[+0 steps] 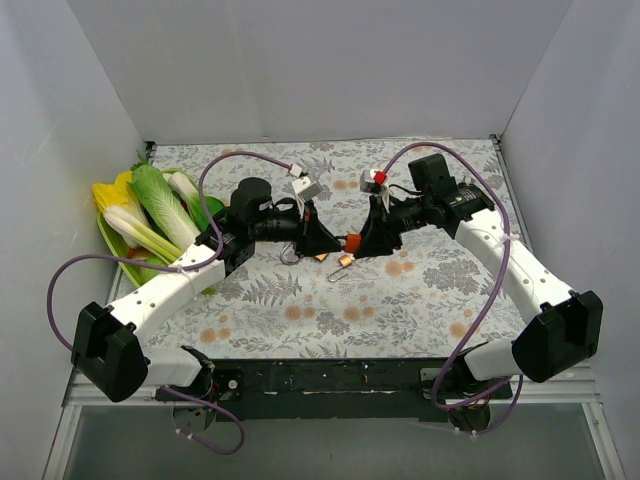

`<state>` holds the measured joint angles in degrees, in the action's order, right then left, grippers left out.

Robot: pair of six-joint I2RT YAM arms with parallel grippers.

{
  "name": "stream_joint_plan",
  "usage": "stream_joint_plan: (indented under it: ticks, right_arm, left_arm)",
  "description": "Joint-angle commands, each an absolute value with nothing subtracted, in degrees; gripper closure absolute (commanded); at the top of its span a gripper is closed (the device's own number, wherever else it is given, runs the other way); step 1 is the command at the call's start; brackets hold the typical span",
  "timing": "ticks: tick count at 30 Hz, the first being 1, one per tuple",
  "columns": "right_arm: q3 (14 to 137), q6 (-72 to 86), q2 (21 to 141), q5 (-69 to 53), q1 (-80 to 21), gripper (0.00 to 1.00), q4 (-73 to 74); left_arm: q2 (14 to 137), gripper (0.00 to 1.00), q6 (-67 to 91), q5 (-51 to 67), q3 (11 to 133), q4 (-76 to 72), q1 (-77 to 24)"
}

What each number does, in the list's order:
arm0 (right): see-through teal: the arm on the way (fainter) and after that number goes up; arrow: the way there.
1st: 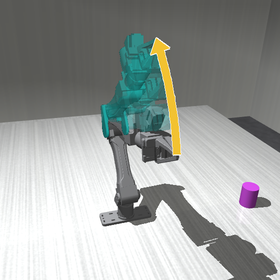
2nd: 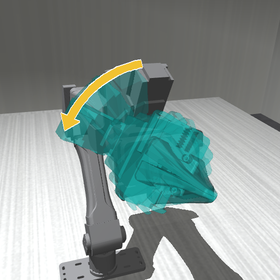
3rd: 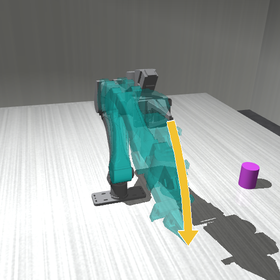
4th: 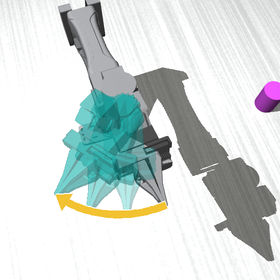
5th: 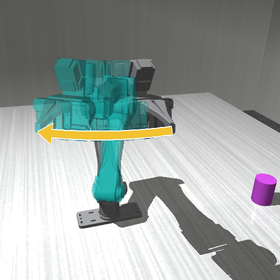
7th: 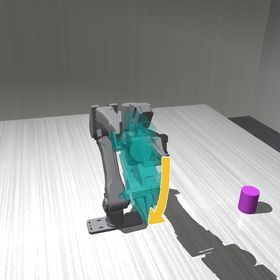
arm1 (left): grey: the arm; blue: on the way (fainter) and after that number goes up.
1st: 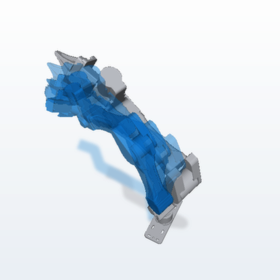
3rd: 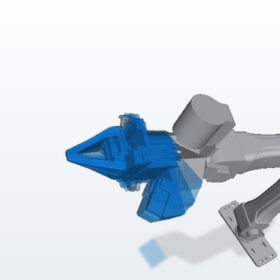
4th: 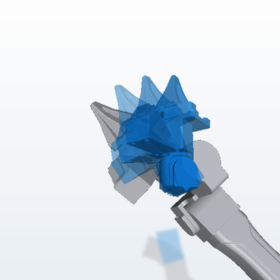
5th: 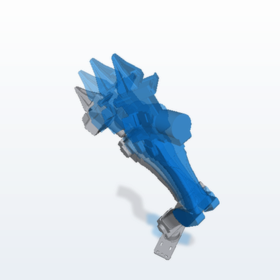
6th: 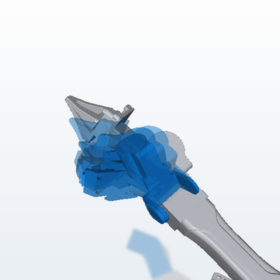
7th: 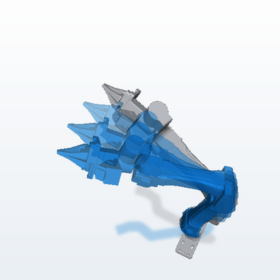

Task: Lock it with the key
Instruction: Lock the lock.

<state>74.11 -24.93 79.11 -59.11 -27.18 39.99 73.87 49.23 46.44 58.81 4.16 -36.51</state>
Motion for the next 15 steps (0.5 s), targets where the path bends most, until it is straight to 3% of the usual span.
stream_joint_plan:
  ticks: [1, 3, 4, 7, 11, 15]
  right_arm:
    - [77.3, -25.2, 78.8, -68.7, -32.7, 0.99, 29.7]
    - [78.0, -27.1, 79.4, -67.9, -30.9, 0.81, 33.4]
    - [78.4, -27.8, 79.5, -67.9, -28.4, 0.56, 36.5]
    - [79.0, -28.4, 79.7, -67.8, -23.1, 0.13, 39.7]
    - [81.8, -31.5, 80.1, -67.2, -18.2, 0.1, 44.7]
    - [85.0, -37.3, 81.7, -67.1, -17.1, 0.19, 52.3]
  left_arm:
    - [74.0, 1.0, 54.3, 49.6, 58.6, -7.5, -38.7]
    - [72.9, 1.0, 53.1, 51.1, 58.5, -5.9, -35.2]
    - [72.4, 1.0, 52.0, 51.2, 58.8, -3.5, -34.3]
    - [71.5, 1.0, 49.4, 53.1, 59.9, -0.4, -31.2]
    - [70.9, 1.0, 47.5, 54.1, 61.3, 3.1, -30.5]
    - [70.9, 1.0, 48.6, 54.7, 61.5, 2.5, -30.5]
